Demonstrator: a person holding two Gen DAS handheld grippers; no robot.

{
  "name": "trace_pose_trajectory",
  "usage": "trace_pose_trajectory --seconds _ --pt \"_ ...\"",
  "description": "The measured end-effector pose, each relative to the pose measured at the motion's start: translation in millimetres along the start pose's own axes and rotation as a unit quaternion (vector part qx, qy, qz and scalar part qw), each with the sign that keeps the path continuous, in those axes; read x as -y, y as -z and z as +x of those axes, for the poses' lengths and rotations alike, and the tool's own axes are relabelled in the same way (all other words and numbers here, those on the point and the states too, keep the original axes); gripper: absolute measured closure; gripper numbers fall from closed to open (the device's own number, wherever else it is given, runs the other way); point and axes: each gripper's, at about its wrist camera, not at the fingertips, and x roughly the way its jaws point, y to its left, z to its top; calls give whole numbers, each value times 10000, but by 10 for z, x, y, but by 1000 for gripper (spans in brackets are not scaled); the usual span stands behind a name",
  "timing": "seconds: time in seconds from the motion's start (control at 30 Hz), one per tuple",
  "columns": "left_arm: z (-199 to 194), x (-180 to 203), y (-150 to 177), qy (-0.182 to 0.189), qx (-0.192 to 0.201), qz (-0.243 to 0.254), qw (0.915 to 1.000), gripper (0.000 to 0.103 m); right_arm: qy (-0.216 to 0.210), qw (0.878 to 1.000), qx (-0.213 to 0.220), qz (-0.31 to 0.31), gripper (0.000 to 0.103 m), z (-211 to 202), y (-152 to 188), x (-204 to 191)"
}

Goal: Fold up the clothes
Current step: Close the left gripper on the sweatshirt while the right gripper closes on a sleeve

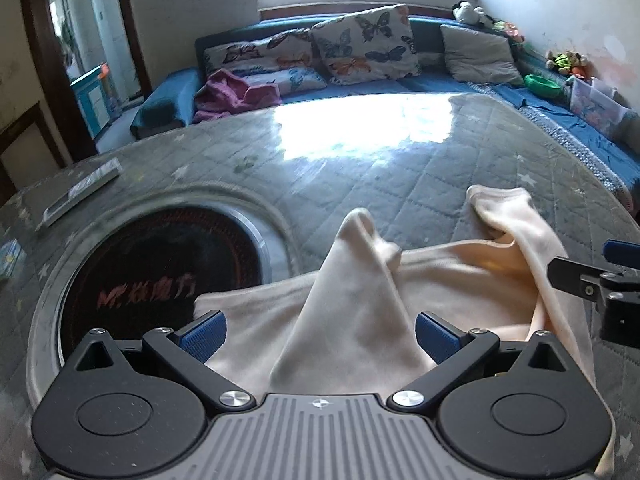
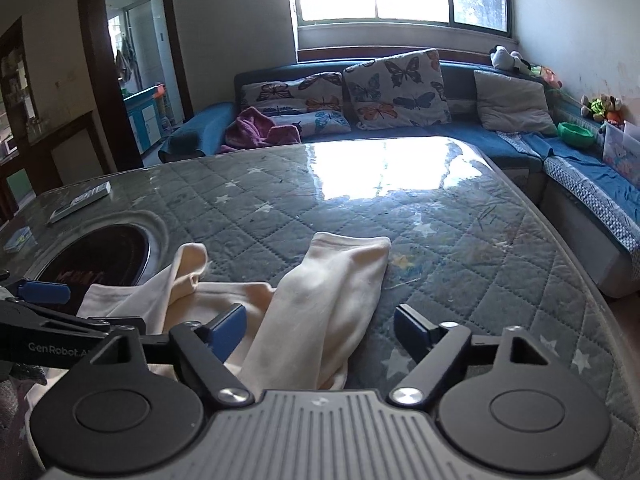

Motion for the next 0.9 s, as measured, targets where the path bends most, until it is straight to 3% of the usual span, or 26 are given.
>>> trace_pose_trajectory --seconds 0.33,0.63,0.77,0.9 --pt "280 109 -116 42 -79 139 9999 23 -100 9994 56 -317 43 194 -213 -88" --pt "371 84 -78 238 -127 136 9995 55 -277 9976 -212 -593 56 419 -220 -206" --pt "359 44 -75 290 -75 85 9995 77 -215 9973 -320 -623 72 448 -159 -183" --pt "298 -18 -78 357 -9 -31 9994 84 -222 9975 -328 -592 89 397 -120 -120"
